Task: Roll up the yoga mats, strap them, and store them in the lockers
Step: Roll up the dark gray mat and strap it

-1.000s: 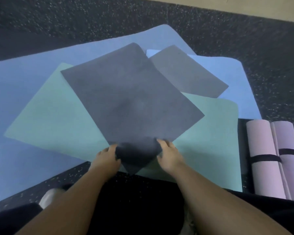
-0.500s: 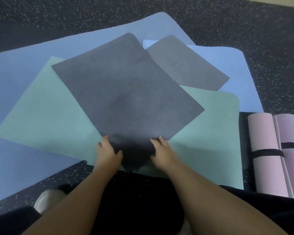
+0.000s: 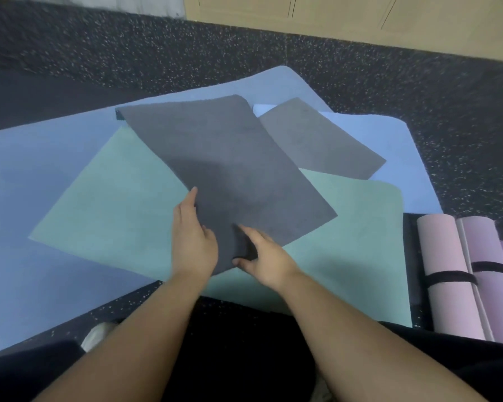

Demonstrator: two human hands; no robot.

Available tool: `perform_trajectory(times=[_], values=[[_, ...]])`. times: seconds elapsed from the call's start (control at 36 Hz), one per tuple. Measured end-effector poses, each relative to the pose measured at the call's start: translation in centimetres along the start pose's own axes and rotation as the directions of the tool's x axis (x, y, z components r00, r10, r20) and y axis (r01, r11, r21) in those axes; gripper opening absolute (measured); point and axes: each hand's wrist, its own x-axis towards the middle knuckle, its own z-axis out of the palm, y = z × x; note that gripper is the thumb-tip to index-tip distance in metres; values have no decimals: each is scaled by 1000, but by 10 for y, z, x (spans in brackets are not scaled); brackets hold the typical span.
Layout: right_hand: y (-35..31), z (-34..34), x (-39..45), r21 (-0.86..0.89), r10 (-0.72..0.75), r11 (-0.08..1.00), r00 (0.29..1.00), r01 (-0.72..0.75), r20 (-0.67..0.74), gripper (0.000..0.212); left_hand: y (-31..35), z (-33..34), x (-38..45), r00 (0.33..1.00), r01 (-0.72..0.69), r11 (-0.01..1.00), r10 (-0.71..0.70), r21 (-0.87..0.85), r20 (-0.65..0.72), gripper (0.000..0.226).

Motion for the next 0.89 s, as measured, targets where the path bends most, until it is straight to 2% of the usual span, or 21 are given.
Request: perform_trajectory(times=[0.14,0.25,0.42,0.56,0.64,0.72,0.89], values=[[-34,-12,-17,-19,-74,997,997,74,4,89,23,-27,3,996,-22,997,16,-70,-84,68],[-55,-15,-34,-57,-104,993,992,100,-78,89,44,-49,-5,990,-96,991,86,-92,-115,62],[-85,-15,-57,-102,-199,978,957,181,-211,89,71,-82,-17,984,-162,976,149,-143,-98,56],[-107,-21,-72,-161,-313,948,900,275,-304,106,88,-109,-25,980,-191,967,179,-169,-86,54],[-121,-28,-81,-240,-390,914,869,326,-305,116,91,-121,-32,980,-197,967,191,-162,-53,57],[-131,-35,-90,-209,-391,917,868,339,-305,118,89,-127,-41,972,-235,965,235,-119,-15,62],[-144,-49,-95,-195,-372,926,874,324,-314,109,81,-131,-56,959,-278,956,282,-96,35,63]])
